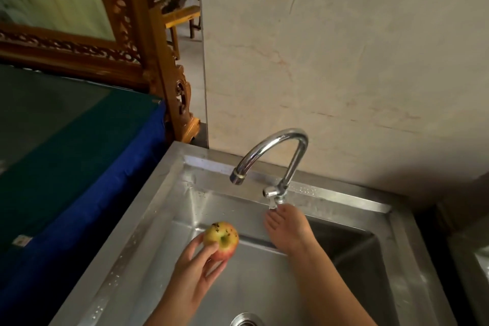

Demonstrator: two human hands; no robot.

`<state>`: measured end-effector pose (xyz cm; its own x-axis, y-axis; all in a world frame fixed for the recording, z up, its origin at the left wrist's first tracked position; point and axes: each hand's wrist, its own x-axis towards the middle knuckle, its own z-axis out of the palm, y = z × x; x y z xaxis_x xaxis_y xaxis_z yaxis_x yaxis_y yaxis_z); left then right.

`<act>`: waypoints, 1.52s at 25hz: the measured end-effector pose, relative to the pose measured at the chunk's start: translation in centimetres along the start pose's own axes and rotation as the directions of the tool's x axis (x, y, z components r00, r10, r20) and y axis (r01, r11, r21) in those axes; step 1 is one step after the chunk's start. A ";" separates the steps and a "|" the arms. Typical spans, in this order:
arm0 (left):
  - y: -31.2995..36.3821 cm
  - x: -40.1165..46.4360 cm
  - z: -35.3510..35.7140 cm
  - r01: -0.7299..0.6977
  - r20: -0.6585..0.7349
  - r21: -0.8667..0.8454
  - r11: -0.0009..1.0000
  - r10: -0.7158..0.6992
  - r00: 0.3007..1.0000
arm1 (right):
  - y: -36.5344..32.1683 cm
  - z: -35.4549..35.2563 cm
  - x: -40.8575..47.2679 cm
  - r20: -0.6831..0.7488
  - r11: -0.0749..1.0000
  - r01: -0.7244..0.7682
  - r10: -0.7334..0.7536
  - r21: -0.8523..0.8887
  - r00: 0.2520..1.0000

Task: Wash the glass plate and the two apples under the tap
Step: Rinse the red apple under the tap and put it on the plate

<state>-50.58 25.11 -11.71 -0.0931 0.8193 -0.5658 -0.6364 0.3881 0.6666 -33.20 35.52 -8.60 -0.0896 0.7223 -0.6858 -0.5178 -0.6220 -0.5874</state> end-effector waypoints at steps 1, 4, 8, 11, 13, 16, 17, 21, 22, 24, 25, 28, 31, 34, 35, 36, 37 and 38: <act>0.3 0.2 0.1 -0.004 -0.001 0.010 1.000 0.004 1.000 | -0.7 0.8 0.5 -0.024 0.999 -0.049 0.050 0.018 0.998; 0.8 0.8 0.6 -0.026 0.004 0.032 0.999 0.026 1.000 | -2.7 2.0 0.8 0.000 0.988 -0.153 0.153 0.011 0.988; 1.4 1.4 1.7 -0.068 0.033 0.074 0.995 0.066 0.997 | -4.7 2.9 1.2 0.120 0.990 -0.137 0.134 0.024 0.984; 1.8 1.6 2.3 -0.109 0.046 0.083 0.991 0.106 0.993 | -2.0 2.4 0.5 0.116 0.969 0.007 0.022 -0.246 0.993; 2.6 1.4 2.6 -0.189 0.072 0.161 0.969 0.180 0.981 | 0.7 1.4 -0.5 0.259 0.896 0.112 0.004 -0.430 0.966; 4.1 1.3 2.5 -0.286 0.111 0.301 0.910 0.264 0.958 | 2.7 1.4 -1.6 0.520 0.864 0.248 0.019 -0.438 0.854; 4.4 1.3 2.4 -0.280 0.116 0.304 0.911 0.257 0.959 | 2.9 1.8 -1.8 0.534 0.877 0.256 0.000 -0.406 0.845; 4.3 1.1 1.9 -0.101 0.149 0.151 0.983 0.078 0.986 | 2.4 3.0 -2.2 0.494 0.739 0.428 -0.149 -0.519 0.856; 4.1 1.1 1.8 -0.049 0.164 0.102 0.994 0.032 0.986 | 2.2 3.0 -2.2 0.491 0.612 0.501 -0.203 -0.612 0.847; 4.2 1.0 2.0 0.047 0.170 0.007 0.999 -0.048 0.984 | 1.9 2.8 -2.5 0.513 0.415 0.588 -0.286 -0.695 0.809; 4.4 0.9 2.1 0.074 0.156 -0.027 0.997 -0.069 0.985 | 1.8 2.7 -2.7 0.527 0.409 0.609 -0.305 -0.680 0.793; 4.5 1.1 2.2 -0.004 0.110 -0.026 1.000 0.006 0.994 | 2.3 2.4 -3.0 0.617 0.449 0.678 -0.300 -0.582 0.728; 5.0 0.6 2.1 -0.243 0.120 0.218 0.945 0.221 0.968 | 2.5 3.0 -3.0 0.551 0.758 0.468 -0.175 -0.454 0.816; 5.5 0.0 1.9 -0.382 0.202 0.417 0.825 0.326 0.924 | 2.6 3.4 -2.8 0.519 0.846 0.337 -0.085 -0.413 0.850; 5.5 -0.2 2.0 -0.360 0.210 0.392 0.847 0.298 0.931 | 2.8 3.4 -2.8 0.517 0.822 0.380 -0.125 -0.423 0.847; 5.6 -0.2 2.0 -0.305 0.204 0.354 0.884 0.245 0.948 | 3.0 3.5 -2.8 0.518 0.779 0.446 -0.186 -0.440 0.835; 5.6 -0.3 2.1 -0.235 0.189 0.319 0.918 0.181 0.965 | 3.1 3.5 -2.9 0.523 0.728 0.516 -0.253 -0.451 0.814; 5.7 -0.2 2.2 -0.156 0.167 0.294 0.943 0.110 0.980 | 3.2 3.5 -3.0 0.528 0.683 0.568 -0.304 -0.459 0.793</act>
<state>-52.52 28.06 -6.76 -0.0331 0.9160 -0.3998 -0.3606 0.3622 0.8596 -37.53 32.41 -6.90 -0.3628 0.9216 -0.1381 -0.0137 -0.1535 -0.9881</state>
